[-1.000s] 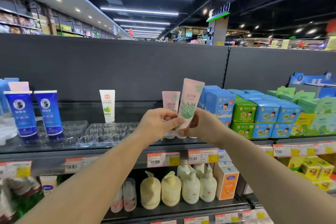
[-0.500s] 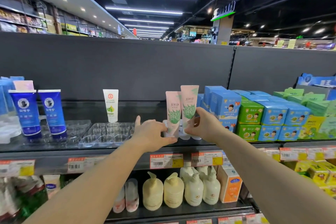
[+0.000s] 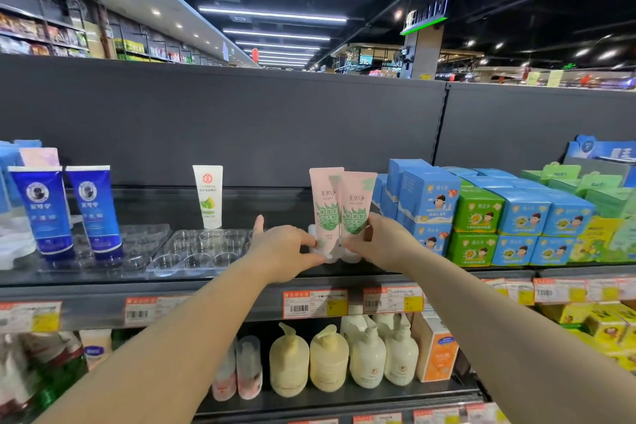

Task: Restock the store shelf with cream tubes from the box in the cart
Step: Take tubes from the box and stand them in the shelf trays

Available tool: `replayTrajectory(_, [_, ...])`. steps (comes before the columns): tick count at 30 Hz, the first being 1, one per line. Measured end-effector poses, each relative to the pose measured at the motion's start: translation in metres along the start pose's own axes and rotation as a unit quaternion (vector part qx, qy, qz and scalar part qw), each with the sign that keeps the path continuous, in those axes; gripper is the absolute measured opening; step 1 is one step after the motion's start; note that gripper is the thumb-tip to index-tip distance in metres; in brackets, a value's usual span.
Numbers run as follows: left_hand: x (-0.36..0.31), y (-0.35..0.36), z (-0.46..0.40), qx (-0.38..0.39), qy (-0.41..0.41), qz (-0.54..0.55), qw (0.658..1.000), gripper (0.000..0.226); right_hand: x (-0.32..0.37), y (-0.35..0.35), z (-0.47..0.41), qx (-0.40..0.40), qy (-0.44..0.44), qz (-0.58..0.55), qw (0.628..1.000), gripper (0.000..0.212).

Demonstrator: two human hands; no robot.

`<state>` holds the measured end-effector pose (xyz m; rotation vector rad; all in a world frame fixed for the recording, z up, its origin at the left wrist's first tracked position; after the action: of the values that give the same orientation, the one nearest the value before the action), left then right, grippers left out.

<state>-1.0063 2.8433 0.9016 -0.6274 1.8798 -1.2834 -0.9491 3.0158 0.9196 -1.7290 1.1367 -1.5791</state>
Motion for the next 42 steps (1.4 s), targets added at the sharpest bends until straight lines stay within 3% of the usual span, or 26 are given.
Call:
replayTrajectory(8, [-0.009, -0.008, -0.01, -0.023, -0.008, 0.166, 0.986, 0.039, -0.001, 0.0, -0.002, 0.014, 0.011, 0.008, 1.0, 0.043])
replayTrajectory(20, [-0.01, -0.007, -0.009, 0.016, -0.02, 0.147, 0.989, 0.04, -0.004, 0.002, -0.001, 0.003, 0.037, -0.015, 0.999, 0.048])
replayTrajectory(27, [-0.014, -0.032, 0.012, -0.059, -0.032, 0.079, 0.995, 0.063, 0.008, -0.013, 0.019, -0.077, 0.03, -0.078, 0.993, 0.055])
replayTrajectory(31, [-0.008, -0.048, 0.046, -0.074, -0.012, 0.03, 0.997, 0.063, 0.029, -0.011, 0.055, -0.118, 0.059, -0.075, 0.988, 0.045])
replayTrajectory(35, [0.012, -0.056, 0.106, -0.014, 0.024, -0.053, 0.998, 0.065, 0.062, 0.029, 0.102, -0.142, 0.086, 0.052, 0.985, 0.047])
replayTrajectory(38, [0.058, -0.061, 0.172, 0.038, 0.017, -0.09, 0.995, 0.07, 0.12, 0.098, 0.131, -0.071, 0.078, 0.169, 0.98, 0.063])
replayTrajectory(42, [0.166, -0.091, 0.284, 0.051, -0.058, -0.123, 0.989, 0.073, 0.247, 0.199, 0.168, -0.002, -0.013, 0.194, 0.981, 0.068])
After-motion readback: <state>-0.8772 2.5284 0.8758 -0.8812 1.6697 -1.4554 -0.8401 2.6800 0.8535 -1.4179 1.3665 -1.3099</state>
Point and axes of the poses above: each hand's wrist, its own z-axis away from the middle knuckle, its own y-axis out of the palm, x = y × z, the point moved 5 cm from there along -z, towards the middle knuckle, and after that the axes turned 4 degrees about z, right-handed, at the moved point
